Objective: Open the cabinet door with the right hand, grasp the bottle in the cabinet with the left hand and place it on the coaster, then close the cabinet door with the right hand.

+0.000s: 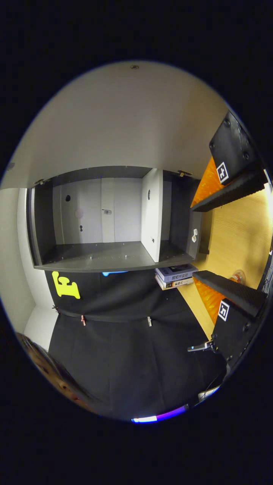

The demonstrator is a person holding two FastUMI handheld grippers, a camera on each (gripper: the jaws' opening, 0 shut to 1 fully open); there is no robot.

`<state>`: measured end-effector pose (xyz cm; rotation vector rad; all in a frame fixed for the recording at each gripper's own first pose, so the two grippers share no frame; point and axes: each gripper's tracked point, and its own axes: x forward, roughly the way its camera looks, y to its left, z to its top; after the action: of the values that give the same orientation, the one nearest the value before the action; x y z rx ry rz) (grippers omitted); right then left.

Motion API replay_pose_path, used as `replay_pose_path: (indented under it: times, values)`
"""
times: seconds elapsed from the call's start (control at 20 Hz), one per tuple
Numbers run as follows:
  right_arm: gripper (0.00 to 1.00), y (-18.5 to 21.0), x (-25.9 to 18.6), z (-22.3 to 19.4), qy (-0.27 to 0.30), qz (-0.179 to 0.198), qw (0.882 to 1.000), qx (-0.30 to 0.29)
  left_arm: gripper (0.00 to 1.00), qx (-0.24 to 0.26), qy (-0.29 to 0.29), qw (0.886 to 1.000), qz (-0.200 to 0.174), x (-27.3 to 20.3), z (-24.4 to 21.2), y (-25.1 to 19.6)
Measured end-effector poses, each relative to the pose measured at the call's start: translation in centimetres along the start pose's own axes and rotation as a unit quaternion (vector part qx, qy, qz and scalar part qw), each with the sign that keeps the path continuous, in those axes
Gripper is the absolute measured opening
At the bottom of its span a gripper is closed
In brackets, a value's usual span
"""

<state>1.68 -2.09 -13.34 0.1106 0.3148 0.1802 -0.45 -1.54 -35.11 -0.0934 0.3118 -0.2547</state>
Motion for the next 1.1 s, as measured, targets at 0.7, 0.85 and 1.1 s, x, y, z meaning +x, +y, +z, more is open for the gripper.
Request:
replay_pose_path:
  times: [0.7, 0.85, 1.1]
  values:
    - [0.95, -2.6, -4.4, 4.7, -0.043, -0.039, 0.998, -0.02, 0.95, 0.043, -0.094, 0.994, -0.038, -3.7, 16.2, -4.6]
    - [0.95, -4.1, -7.4, 6.0, -0.051, -0.061, 0.996, -0.027, 0.95, 0.049, -0.088, 0.993, -0.067, -6.2, 18.7, -7.8]
    - [0.95, -7.3, -14.5, 8.2, -0.074, -0.126, 0.989, 0.003, 0.93, 0.062, -0.07, 0.985, -0.144, -8.3, 20.6, -15.0]
